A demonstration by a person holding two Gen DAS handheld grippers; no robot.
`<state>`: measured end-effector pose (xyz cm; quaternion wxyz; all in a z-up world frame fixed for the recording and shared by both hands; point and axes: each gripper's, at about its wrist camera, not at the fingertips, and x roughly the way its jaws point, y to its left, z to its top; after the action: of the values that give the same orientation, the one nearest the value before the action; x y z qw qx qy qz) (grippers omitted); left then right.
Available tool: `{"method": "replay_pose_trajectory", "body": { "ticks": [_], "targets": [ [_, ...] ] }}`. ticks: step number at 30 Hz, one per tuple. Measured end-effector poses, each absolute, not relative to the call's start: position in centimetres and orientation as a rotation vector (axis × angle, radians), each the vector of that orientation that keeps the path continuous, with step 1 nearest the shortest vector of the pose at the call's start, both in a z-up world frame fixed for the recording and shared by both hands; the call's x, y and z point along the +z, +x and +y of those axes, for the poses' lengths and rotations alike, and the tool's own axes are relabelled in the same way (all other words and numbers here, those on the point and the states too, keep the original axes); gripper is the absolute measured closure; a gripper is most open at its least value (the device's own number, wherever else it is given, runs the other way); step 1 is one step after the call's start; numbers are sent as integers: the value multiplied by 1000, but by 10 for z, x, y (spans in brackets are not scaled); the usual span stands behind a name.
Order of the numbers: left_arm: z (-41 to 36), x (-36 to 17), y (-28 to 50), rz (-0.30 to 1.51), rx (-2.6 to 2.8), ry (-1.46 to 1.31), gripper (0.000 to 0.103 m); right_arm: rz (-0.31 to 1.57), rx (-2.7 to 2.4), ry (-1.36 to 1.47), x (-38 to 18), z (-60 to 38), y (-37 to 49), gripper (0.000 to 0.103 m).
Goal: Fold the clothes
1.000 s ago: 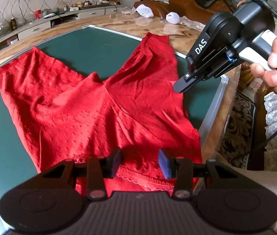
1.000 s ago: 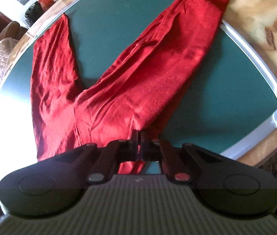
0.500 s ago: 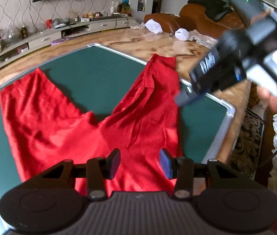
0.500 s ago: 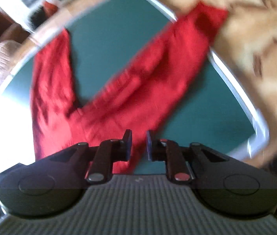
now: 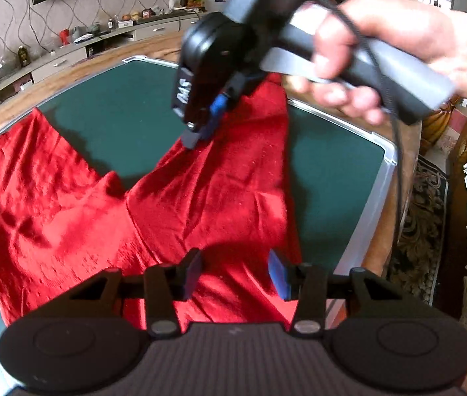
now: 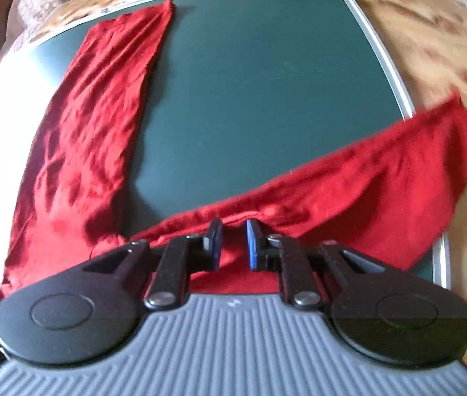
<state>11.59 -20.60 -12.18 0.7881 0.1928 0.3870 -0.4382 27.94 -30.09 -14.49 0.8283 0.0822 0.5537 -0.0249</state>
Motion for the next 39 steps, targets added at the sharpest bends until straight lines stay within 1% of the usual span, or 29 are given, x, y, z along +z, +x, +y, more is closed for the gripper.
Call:
{"method": "replay_pose_trajectory", "body": {
  "ticks": [8, 14, 19, 21, 25, 29, 31, 32, 35, 39],
  "targets": [
    [-207, -121, 113, 837, -935, 417, 50, 1147, 17, 198, -141, -323, 293, 84],
    [-208, -115, 114, 853, -926, 419, 51, 1074, -59, 335, -116, -383, 270, 84],
    [-217, -89, 118, 752, -908, 380, 50, 1135, -85, 230, -131, -391, 275, 84],
    [-224, -86, 128, 752, -899, 367, 50, 1170, -68, 160, -141, -380, 281, 84],
    [-240, -103, 151, 821, -881, 398, 50, 1185, -68, 32, -145, -355, 291, 84],
    [-243, -118, 150, 838, -888, 425, 48, 1202, -71, 78, -145, -360, 301, 84],
    [-242, -119, 149, 832, -890, 423, 48, 1220, -73, 144, -143, -369, 304, 87],
    [-242, -119, 149, 831, -892, 421, 48, 1228, -75, 170, -143, -374, 305, 93],
    [-239, -120, 148, 825, -897, 418, 48, 1229, -82, 235, -141, -387, 306, 100],
    [-238, -122, 148, 820, -899, 419, 48, 1194, -75, 321, -134, -398, 304, 100]
  ]
}}
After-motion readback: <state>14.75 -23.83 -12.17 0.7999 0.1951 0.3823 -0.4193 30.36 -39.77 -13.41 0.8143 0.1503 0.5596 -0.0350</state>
